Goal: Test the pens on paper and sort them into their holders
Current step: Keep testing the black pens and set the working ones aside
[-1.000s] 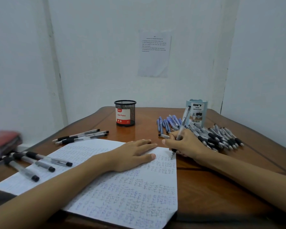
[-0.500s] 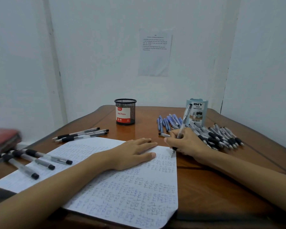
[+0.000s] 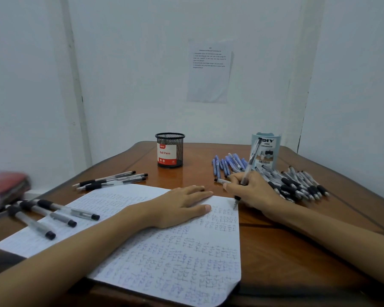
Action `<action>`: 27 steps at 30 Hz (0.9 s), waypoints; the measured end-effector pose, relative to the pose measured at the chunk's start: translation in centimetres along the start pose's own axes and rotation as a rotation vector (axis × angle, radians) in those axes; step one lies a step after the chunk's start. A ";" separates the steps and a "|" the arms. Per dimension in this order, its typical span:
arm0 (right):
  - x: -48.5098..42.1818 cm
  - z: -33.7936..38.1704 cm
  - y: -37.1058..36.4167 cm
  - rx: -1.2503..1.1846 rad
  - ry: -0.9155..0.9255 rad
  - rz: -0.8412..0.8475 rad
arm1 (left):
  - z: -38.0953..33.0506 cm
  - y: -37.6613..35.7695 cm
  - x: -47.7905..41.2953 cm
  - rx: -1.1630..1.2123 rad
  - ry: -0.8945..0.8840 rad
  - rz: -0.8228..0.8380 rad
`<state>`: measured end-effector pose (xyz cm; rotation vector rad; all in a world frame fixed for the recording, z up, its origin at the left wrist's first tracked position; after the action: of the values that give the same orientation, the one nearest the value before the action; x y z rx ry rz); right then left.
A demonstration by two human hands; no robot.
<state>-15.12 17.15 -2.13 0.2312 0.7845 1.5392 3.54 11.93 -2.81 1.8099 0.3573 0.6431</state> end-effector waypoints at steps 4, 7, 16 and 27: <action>0.1 0.2 -0.1 0.031 0.009 0.012 | 0.0 0.0 0.0 0.003 0.005 0.000; 0.4 0.9 -0.1 -0.099 -0.017 -0.017 | 0.0 -0.1 0.0 0.006 0.002 -0.005; 0.7 1.0 0.3 -0.290 -0.100 -0.064 | -0.3 0.1 0.2 -0.005 0.002 0.007; 0.8 1.6 0.3 -0.278 -0.050 0.068 | -0.2 0.1 0.1 -0.004 -0.003 0.005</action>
<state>-14.57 18.45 -0.96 0.0904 0.5200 1.6803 3.49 12.07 -2.64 1.8086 0.3497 0.6436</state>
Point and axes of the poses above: each hand's wrist, its own x-axis away from the middle knuckle, its own y-axis out of the back of the hand, z = x × y, the point moved 1 cm from there along -x, towards the middle knuckle, and after that the axes turned 14 degrees about z, right-handed, at the moved point
